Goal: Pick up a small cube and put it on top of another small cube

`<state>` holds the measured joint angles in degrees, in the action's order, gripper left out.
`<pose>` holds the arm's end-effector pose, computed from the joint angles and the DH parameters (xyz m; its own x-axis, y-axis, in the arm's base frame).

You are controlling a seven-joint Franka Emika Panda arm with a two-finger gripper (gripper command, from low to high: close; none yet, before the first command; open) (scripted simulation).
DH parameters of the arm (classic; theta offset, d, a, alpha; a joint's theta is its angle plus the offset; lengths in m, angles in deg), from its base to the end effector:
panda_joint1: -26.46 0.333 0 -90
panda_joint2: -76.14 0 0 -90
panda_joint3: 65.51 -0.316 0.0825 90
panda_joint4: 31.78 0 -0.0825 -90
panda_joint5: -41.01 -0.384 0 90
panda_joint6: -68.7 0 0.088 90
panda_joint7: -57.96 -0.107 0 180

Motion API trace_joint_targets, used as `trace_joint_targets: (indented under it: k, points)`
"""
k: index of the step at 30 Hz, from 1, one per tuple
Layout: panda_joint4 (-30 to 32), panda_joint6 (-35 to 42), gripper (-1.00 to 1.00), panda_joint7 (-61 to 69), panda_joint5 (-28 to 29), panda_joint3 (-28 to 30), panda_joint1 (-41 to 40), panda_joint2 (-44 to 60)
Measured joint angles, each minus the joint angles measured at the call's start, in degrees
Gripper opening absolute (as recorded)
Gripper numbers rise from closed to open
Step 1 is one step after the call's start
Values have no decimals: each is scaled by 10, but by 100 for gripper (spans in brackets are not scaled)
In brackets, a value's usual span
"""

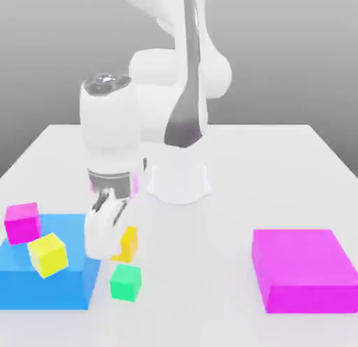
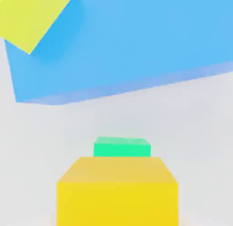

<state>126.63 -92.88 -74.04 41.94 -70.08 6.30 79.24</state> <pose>0.3737 -0.1029 0.1992 -0.8359 -0.5488 -0.0003 -0.5488 0.8359 -0.0016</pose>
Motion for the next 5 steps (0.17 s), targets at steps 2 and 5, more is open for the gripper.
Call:
trace_joint_targets:
  k: [2,5]
  points:
    - [-2,-38,-100,-10,12,6,4,40]
    - [-3,-48,100,-12,15,8,5,51]
